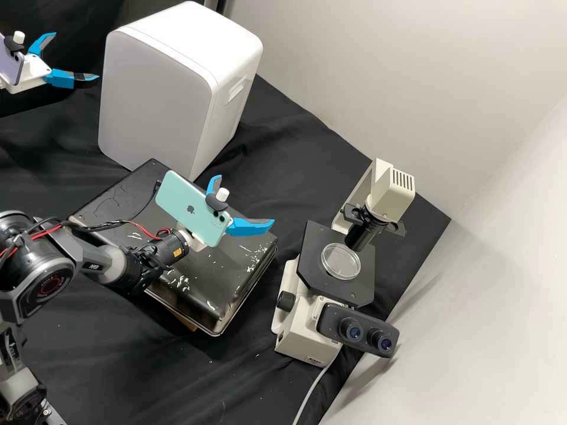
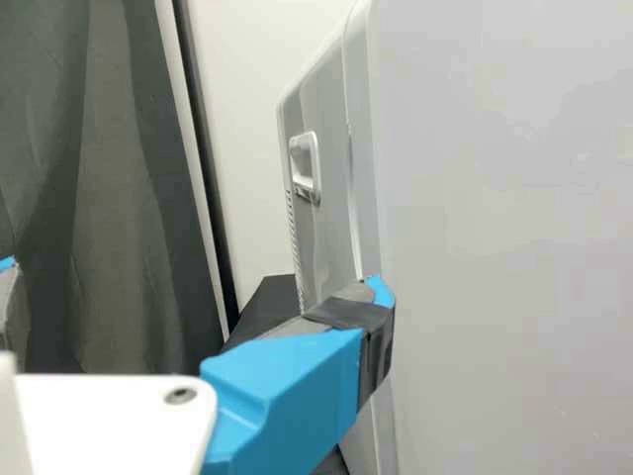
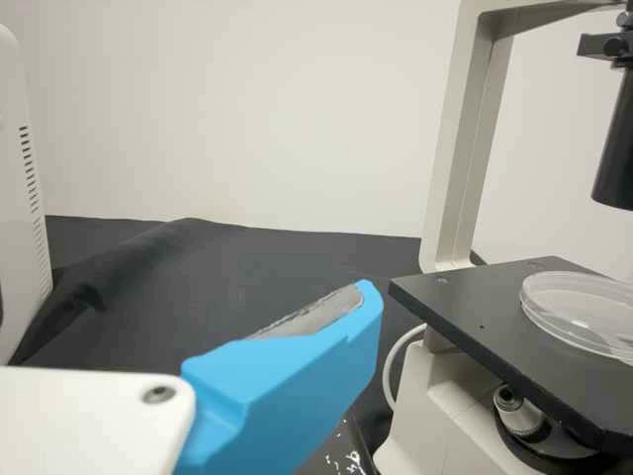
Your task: Place the petri dish on the bench
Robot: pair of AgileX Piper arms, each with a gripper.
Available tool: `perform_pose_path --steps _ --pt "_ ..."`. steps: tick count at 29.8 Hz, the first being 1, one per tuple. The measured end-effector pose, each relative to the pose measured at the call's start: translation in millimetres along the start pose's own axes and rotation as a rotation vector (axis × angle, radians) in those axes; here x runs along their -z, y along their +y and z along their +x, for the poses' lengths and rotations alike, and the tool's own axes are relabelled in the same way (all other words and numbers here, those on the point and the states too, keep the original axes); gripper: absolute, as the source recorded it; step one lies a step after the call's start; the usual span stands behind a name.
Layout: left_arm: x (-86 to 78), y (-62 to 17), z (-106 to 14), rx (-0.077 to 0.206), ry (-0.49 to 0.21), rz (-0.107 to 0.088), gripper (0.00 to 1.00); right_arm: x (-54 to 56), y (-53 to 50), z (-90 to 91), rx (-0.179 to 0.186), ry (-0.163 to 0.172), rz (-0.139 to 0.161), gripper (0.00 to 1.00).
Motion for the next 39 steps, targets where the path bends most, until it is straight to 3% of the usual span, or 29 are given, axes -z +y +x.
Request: perform_pose_path --steps 13,19,23,31,36,39 --pt "-1.2 0.9 -1.6 -0.002 -0.004 -0.002 1.00 0.0 0.0 0.0 0.000 0.000 0.000 1.00" --pt "-19.4 8.6 -19.0 -0.013 -0.094 -0.067 1.00 0.0 0.0 0.0 0.000 0.000 0.000 1.00" --pt "-37.4 10.3 -35.8 -0.008 -0.180 -0.071 1.00 0.0 0.0 0.0 0.000 0.000 0.000 1.00" --pt "-53.5 -11.2 -68.2 0.084 -0.266 -0.065 1.00 0.0 0.0 0.0 0.000 0.000 0.000 1.00" --pt "-62.9 -23.5 -84.7 0.118 -0.325 -0.067 1.00 0.0 0.0 0.0 0.000 0.000 0.000 1.00" --pt "-66.8 -27.0 -90.8 0.124 -0.351 -0.069 1.00 0.0 0.0 0.0 0.000 0.000 0.000 1.00"
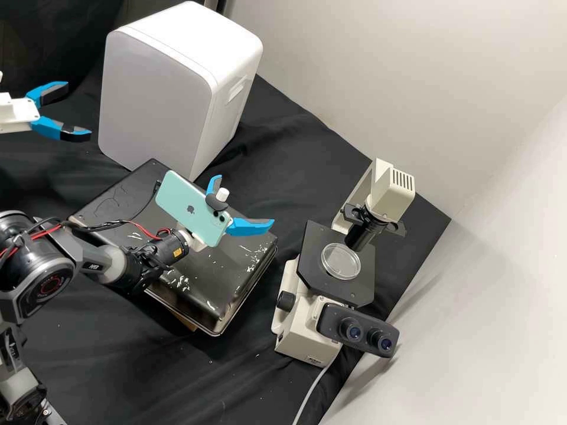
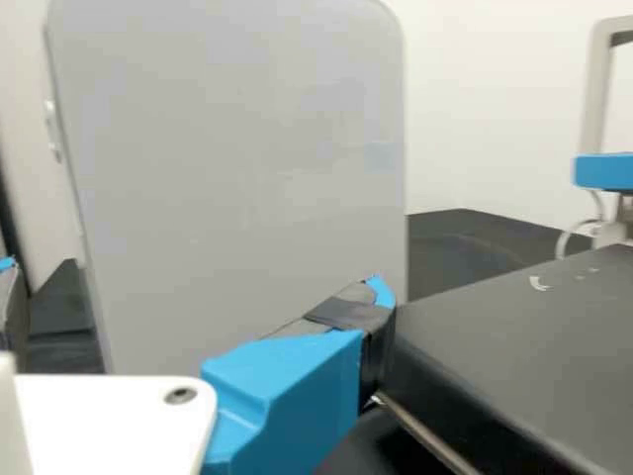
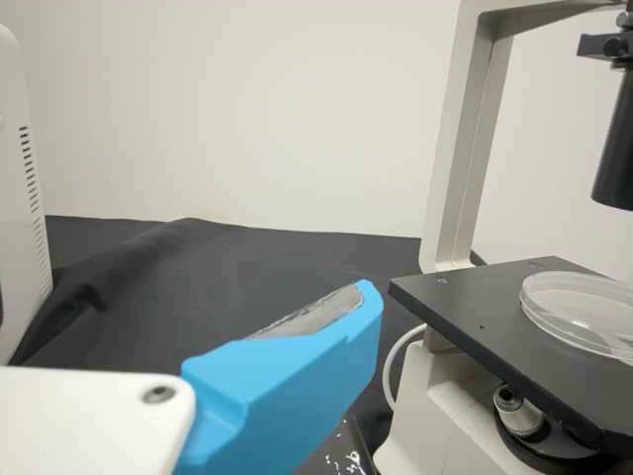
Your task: Place the petri dish on the bench
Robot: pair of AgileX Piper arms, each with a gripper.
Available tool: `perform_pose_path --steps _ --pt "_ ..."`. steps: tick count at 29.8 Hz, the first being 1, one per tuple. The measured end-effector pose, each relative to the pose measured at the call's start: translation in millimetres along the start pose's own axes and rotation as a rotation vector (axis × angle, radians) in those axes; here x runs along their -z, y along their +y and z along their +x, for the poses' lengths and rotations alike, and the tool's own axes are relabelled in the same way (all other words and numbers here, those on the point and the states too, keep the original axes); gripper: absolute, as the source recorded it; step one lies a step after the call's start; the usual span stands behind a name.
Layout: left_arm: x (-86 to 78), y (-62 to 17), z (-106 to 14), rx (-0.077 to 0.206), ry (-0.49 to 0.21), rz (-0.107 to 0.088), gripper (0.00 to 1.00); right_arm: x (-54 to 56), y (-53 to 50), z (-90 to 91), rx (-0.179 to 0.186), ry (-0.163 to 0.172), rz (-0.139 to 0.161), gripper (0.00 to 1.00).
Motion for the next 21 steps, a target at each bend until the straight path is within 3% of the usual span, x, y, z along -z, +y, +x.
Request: perform_pose_path --steps 8,10,14,21 --pt "-10.1 -11.0 -14.3 0.010 -0.055 -0.003 1.00 0.0 0.0 0.0 0.000 0.000 0.000 1.00" --pt "-13.5 -12.1 -18.1 0.000 -0.074 -0.003 1.00 0.0 0.0 0.0 0.000 0.000 0.000 1.00" --pt "-20.6 -15.9 -25.3 -0.012 -0.114 0.016 1.00 0.0 0.0 0.0 0.000 0.000 0.000 1.00" --pt "-32.6 -25.3 -33.8 0.029 -0.173 0.052 1.00 0.0 0.0 0.0 0.000 0.000 0.000 1.00"
